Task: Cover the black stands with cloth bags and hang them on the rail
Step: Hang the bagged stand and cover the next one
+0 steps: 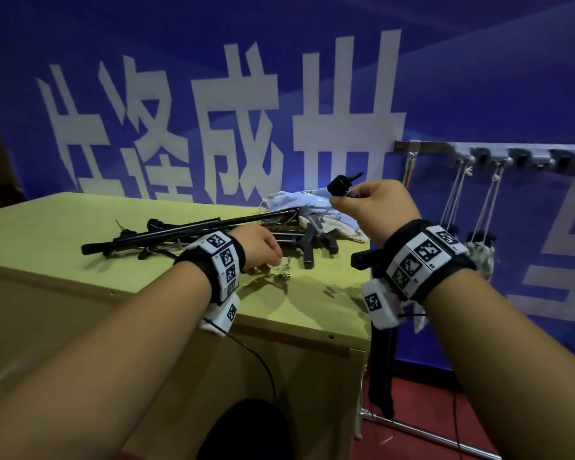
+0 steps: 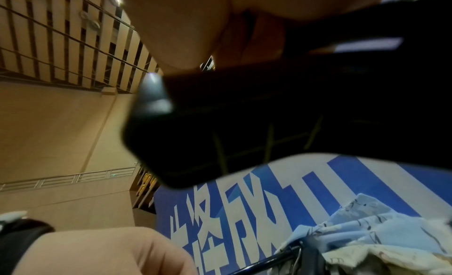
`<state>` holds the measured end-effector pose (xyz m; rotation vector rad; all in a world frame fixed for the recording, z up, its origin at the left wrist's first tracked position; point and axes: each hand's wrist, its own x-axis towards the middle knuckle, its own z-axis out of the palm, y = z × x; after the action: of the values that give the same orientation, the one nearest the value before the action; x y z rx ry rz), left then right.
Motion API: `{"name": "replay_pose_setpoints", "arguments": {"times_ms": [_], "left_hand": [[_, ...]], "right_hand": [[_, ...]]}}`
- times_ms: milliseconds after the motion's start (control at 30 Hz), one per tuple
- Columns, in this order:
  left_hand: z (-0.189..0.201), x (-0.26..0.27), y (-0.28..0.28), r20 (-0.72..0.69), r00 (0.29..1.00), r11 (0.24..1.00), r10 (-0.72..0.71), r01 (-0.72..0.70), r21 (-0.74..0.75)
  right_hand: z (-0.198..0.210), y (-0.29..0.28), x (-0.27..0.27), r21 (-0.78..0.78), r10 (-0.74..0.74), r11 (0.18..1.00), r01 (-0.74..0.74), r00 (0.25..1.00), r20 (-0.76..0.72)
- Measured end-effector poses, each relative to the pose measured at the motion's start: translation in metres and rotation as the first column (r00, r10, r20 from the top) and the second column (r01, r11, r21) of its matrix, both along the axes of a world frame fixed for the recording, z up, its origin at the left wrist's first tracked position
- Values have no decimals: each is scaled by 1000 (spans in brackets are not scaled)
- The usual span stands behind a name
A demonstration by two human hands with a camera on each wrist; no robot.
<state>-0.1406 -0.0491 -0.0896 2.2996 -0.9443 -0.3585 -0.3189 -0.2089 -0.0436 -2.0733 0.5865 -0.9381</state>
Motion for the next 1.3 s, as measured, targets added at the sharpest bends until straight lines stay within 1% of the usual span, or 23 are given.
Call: {"name": "replay_pose_setpoints", "arguments": {"times_ms": [100,200,333,400,533,700,767,867,967,1033,1100,1167,1200,1300], "left_hand": [[-13,1,-4,68,998,991,-9,0,135],[-24,4,-12,183,983,963,12,-61,263],[-32,6,-22,286,958,931,18,-121,346],[-36,9,-24,332,943,921,17,-144,362],[-38,9,-25,384,923,920,-10,-142,366],[-35,1,-34,410,912,876,-25,-177,448],[-35,-1,-34,418,908,882,-26,-176,437],[-31,-4,-28,409,912,904,17,-189,384],[-18,-8,-24,316,947,938,62,-163,305],[-7,-11,-22,201,974,977,105,-139,165],[4,-16,-22,-2,989,989,148,-148,-27],[15,-24,-24,-205,972,972,110,-149,-184],[20,-28,-26,-261,963,961,71,-136,-241],[30,-36,-35,-307,951,932,-40,-75,-354]], "right_hand": [[-5,5,3,20,9,1000,-9,1000,-1],[-11,8,4,22,23,1000,-23,1000,-6],[-17,10,4,3,16,1000,-16,999,-34],[-20,9,5,-17,3,1000,-4,998,-57],[-22,6,7,-55,-6,998,1,996,-93],[-25,4,8,-77,-6,997,-4,993,-120],[-26,4,8,-72,-5,997,-4,993,-118],[-27,3,6,-64,-3,998,-5,993,-115],[-29,0,4,-44,-2,999,-2,995,-102],[-30,-2,3,-37,-2,999,-1,996,-93],[-30,-4,2,-32,-2,1000,-1,996,-89],[-31,-7,-1,-30,-3,1000,0,996,-84],[-30,-9,-2,-30,-7,1000,5,997,-82],[-31,-14,-8,-28,-30,999,28,996,-81]]}}
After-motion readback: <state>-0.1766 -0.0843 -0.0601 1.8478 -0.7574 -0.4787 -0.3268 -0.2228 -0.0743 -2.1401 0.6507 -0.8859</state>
